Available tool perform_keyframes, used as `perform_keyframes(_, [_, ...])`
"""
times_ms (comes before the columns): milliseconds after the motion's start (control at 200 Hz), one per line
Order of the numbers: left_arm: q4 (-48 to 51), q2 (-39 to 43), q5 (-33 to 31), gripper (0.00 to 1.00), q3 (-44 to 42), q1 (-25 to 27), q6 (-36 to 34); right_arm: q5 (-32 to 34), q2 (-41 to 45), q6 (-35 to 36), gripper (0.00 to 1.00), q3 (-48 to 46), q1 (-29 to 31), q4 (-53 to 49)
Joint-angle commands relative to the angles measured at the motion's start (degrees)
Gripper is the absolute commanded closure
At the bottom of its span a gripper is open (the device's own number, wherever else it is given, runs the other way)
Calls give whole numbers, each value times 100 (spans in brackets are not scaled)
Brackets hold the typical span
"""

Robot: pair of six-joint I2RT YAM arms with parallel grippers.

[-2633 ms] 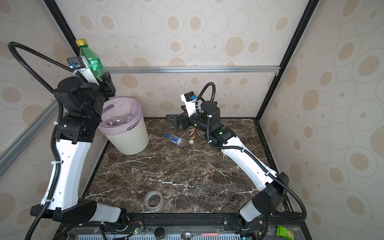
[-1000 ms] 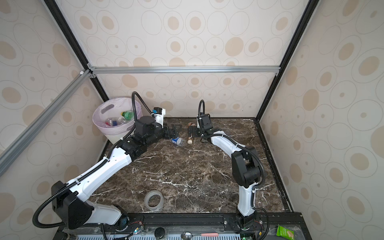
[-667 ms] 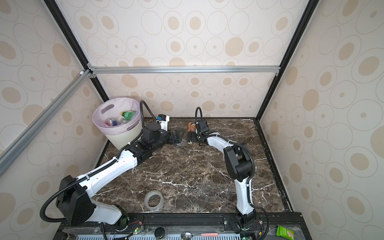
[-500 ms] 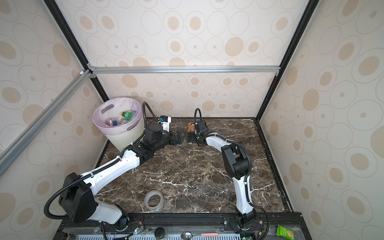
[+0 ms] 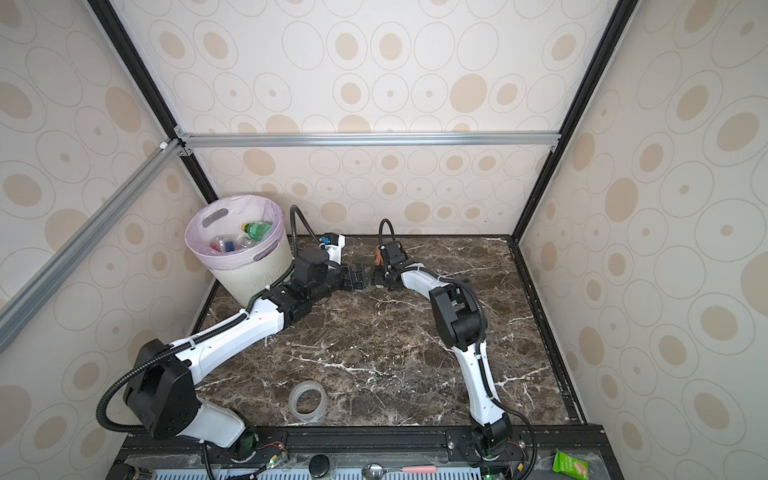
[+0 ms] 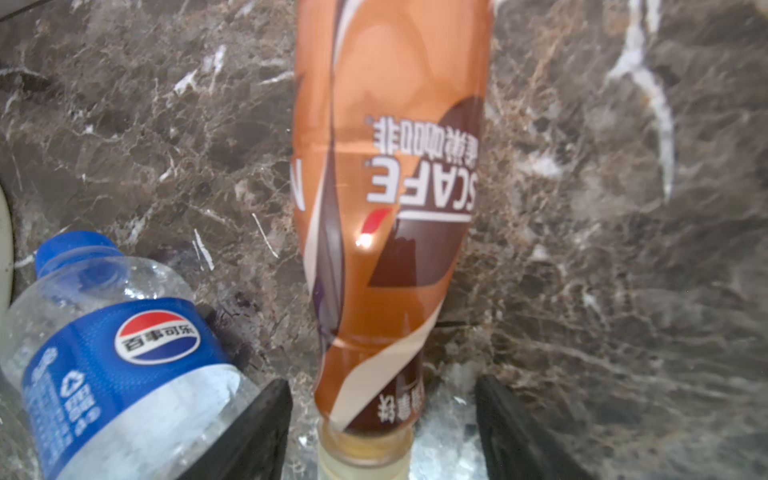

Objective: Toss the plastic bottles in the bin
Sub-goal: 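Lower right gripper onto the brown Nescafe bottle while left gripper withdraws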

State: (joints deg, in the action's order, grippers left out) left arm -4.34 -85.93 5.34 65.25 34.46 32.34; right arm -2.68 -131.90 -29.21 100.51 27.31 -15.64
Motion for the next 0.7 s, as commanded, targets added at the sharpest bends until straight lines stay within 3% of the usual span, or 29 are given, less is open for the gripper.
perform_keyframes(0, [-246,30,97,1,-41,-145,156,177,-201,-137,34,194,30,-229])
perform_keyframes(385, [-224,133,160,1,-158,-248,193,279,-109,-160,65,-48,-36,-351])
perform_keyframes(535, [-201,171,163,1,-223,-257,269,241,407,-144,73,-905,-173,17])
perform_keyframes(695, [-261,77,371,1,-256,-320,570,256,1183,-19,73,-2070,-412,387])
